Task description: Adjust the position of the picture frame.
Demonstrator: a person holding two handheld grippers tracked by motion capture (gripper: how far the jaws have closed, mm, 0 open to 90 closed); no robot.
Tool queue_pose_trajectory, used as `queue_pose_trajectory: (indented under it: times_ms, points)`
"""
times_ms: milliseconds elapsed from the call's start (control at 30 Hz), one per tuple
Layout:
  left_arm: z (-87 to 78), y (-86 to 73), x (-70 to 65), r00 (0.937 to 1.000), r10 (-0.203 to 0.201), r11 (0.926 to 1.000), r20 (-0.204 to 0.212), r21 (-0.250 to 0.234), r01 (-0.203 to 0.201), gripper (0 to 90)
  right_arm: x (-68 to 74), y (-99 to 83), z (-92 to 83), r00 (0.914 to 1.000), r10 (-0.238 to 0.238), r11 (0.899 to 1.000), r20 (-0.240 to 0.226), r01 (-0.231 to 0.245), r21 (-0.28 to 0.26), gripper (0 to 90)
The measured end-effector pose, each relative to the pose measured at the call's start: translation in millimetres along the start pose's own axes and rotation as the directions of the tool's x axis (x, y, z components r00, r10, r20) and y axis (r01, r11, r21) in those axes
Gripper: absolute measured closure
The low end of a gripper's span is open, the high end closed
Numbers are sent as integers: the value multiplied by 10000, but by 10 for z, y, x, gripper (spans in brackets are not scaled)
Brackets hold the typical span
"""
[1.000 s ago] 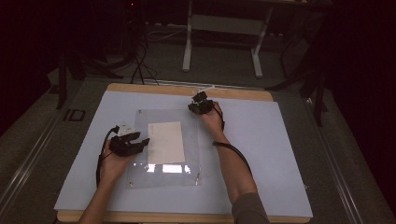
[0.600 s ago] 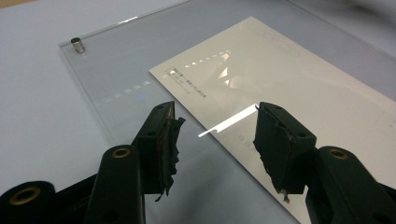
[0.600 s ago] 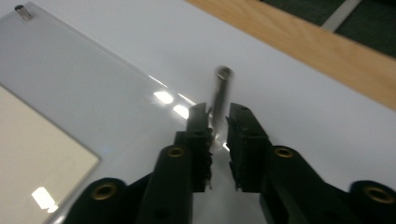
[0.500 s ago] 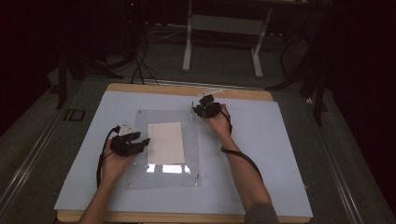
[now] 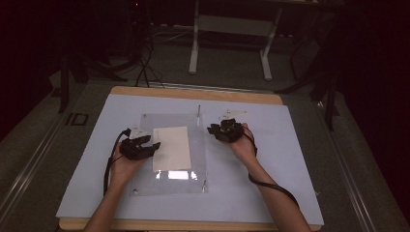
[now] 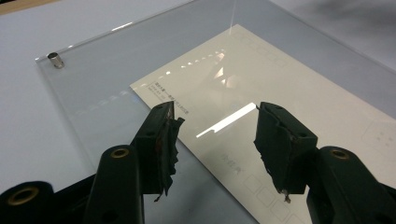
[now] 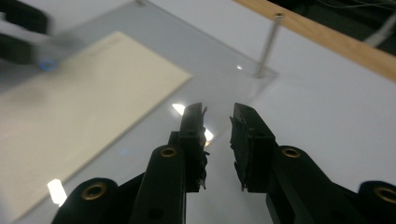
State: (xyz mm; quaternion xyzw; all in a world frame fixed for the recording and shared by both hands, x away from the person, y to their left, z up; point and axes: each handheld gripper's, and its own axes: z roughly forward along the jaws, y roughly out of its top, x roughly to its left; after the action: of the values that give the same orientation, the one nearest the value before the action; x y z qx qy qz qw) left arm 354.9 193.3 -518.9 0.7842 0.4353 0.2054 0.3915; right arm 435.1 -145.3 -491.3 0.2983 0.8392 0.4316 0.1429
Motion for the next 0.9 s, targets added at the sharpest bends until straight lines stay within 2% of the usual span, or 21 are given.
queue_pose_trajectory:
  times_ms: [133, 333, 533, 667, 733, 900]
  points:
    - [-35, -18, 3, 10000, 51, 10000, -72, -16, -51, 478, 151, -113, -89, 9994, 3, 9997, -343, -11, -238, 746]
    - [-37, -35, 29, 9999, -47, 10000, -115, -24, 47, 478, 389, -288, -220, 9965, -240, 9995, -799, 220, -248, 746]
    - [-4, -40, 5, 10000, 18, 10000, -82, 70, -18, 477, 581, -464, -379, 9916, -165, 9981, -1285, 87, -608, 750]
    - [8, -44, -2, 10000, 46, 9999, -72, 110, -46, 476, 681, -548, -439, 9885, -191, 9988, -1497, 122, -468, 750]
    - [6, -44, -1, 10000, 32, 9999, -83, 100, -32, 476, 719, -580, -456, 9877, -345, 9990, -1526, 296, -340, 750]
    - [-1, -49, 10, 10000, 9, 10000, -90, 99, -8, 475, 766, -653, -513, 9846, -410, 9991, -1701, 394, -125, 777]
